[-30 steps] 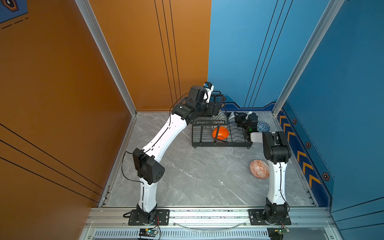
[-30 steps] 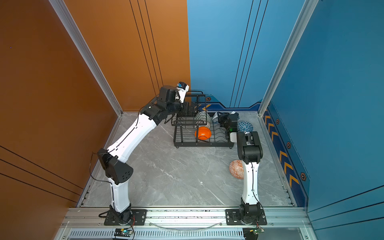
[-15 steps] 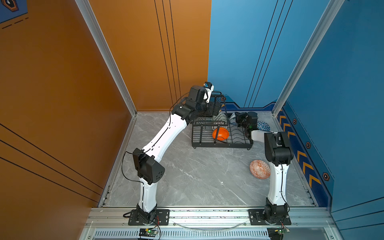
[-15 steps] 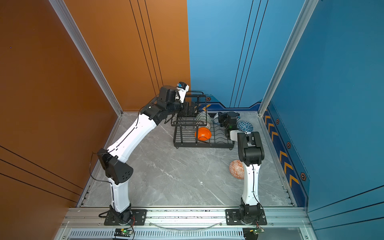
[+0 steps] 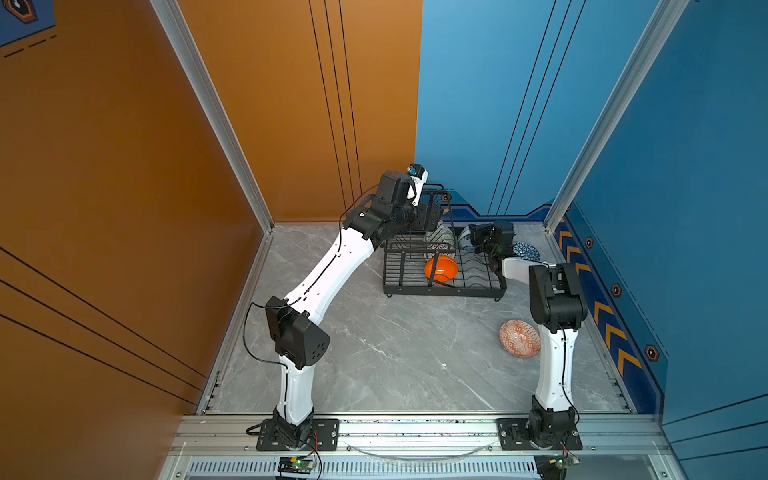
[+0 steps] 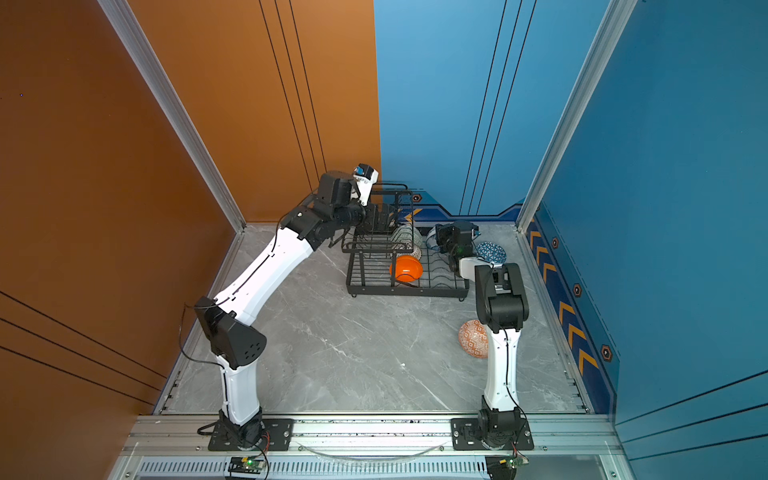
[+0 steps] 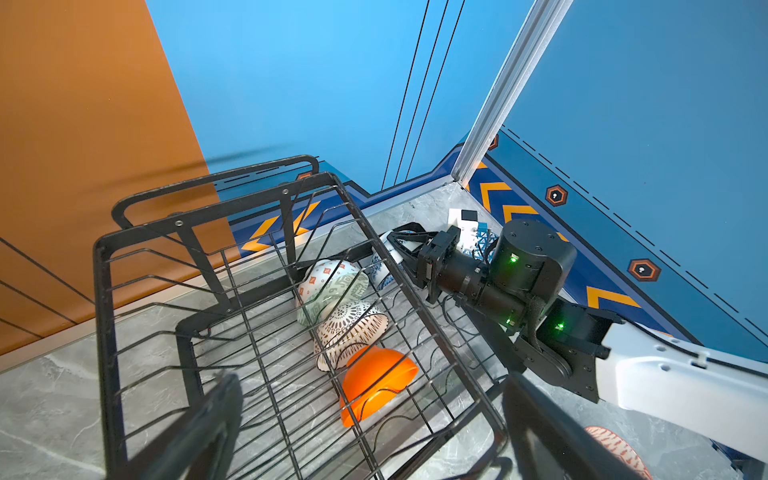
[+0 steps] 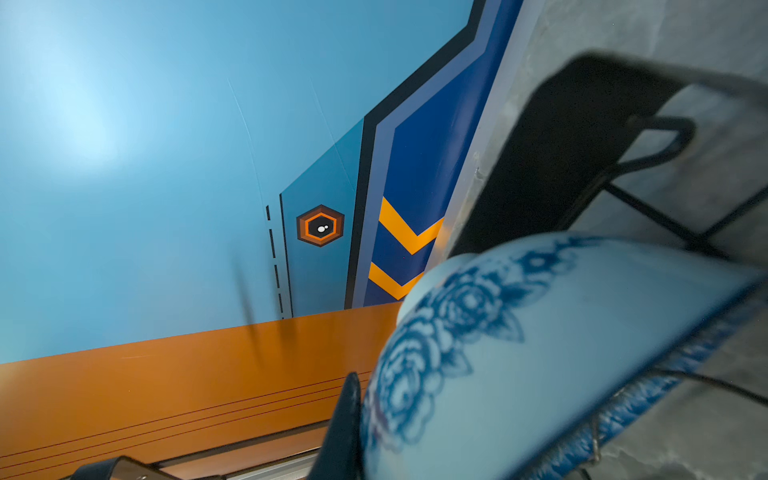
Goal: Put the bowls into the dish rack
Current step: 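Set the floral bowl upright into the rack slots with the right gripper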
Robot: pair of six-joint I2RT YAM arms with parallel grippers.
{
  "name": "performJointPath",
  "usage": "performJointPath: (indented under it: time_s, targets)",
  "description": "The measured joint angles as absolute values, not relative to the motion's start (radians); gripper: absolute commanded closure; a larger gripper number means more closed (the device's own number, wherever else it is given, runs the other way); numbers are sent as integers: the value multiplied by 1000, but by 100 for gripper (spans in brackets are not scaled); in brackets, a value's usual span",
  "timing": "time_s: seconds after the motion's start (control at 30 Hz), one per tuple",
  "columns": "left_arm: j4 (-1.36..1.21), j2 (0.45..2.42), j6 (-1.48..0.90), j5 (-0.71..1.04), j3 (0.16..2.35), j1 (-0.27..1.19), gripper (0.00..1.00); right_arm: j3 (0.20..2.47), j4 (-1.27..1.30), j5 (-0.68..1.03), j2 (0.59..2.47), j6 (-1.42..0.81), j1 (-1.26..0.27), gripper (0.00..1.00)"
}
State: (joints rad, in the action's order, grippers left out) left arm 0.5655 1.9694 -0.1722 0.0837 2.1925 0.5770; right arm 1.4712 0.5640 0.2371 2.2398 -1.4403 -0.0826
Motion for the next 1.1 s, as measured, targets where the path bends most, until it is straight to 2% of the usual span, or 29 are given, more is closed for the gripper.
performJointPath:
  time_s: [1.1]
  targets:
    - [566, 1969, -172, 84, 2180, 583, 2, 1512, 370, 231, 2207, -1410, -85, 74]
